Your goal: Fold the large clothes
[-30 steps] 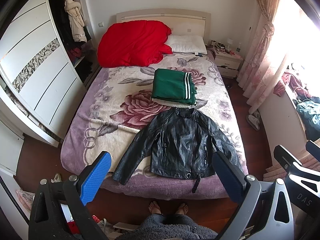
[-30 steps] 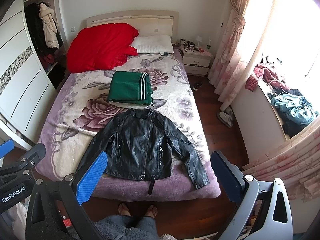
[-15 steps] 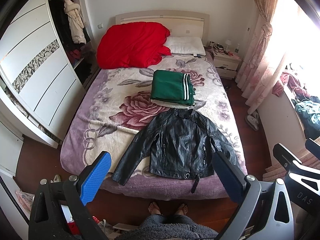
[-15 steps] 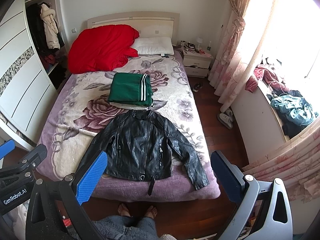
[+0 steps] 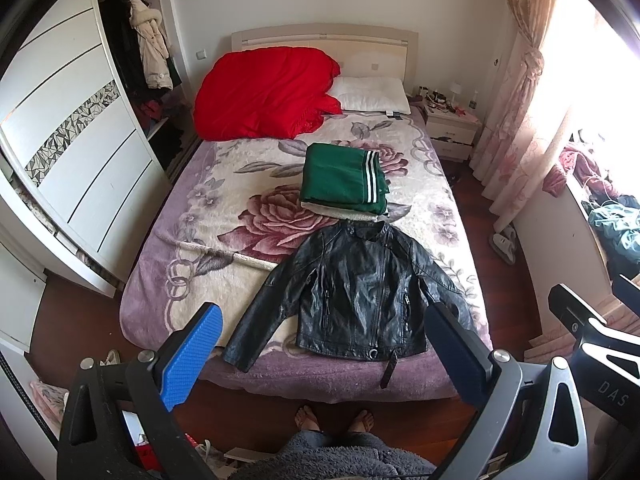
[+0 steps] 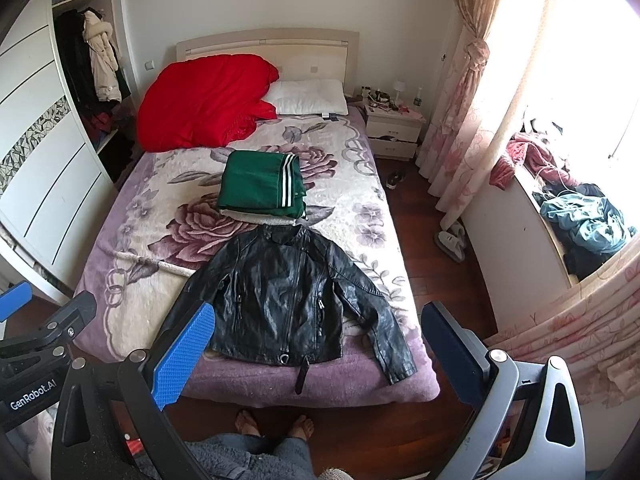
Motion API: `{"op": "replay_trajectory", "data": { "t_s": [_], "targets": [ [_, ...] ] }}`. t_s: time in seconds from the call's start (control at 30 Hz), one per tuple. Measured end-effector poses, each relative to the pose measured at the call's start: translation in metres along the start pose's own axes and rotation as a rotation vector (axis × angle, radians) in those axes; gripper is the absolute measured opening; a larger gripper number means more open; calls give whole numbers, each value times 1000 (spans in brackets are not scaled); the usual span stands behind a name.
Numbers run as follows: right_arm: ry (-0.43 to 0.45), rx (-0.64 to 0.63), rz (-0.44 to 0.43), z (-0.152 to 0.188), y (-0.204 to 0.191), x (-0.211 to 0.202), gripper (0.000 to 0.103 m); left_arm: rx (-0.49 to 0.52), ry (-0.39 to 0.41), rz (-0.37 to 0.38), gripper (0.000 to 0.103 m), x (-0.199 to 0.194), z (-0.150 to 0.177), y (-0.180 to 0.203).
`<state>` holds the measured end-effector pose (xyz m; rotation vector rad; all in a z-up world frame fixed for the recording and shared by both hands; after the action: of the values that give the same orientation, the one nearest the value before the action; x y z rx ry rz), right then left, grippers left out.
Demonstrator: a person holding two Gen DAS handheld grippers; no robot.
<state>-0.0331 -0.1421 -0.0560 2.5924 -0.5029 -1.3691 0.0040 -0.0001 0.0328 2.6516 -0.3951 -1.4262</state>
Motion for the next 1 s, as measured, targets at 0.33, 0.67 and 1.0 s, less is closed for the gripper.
{"op": "replay_trajectory", "data": {
  "t_s": [0.33,0.67,1.0],
  "targets": [
    [2,1,-4,-8,1,-6,103,-1,5,2,103,0,2,1],
    [7,4,-2,-2,1,-5,103,-1,18,4,103,-3,1,4],
    [10,6,-2,3,1,-4,103,-2,18,8,103,-1,3,5]
  ]
}}
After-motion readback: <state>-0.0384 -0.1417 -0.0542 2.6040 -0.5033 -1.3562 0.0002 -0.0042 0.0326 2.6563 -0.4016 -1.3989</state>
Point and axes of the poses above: each gripper's, at about its wrist camera, not at the fingertips, and x roughly the way its jaws point, y to its right, z to its underside, the point moved 1 cm from there along x, roughly the way its jaws point, and after that the axes turned 15 degrees about z, right-handed, at the moved point
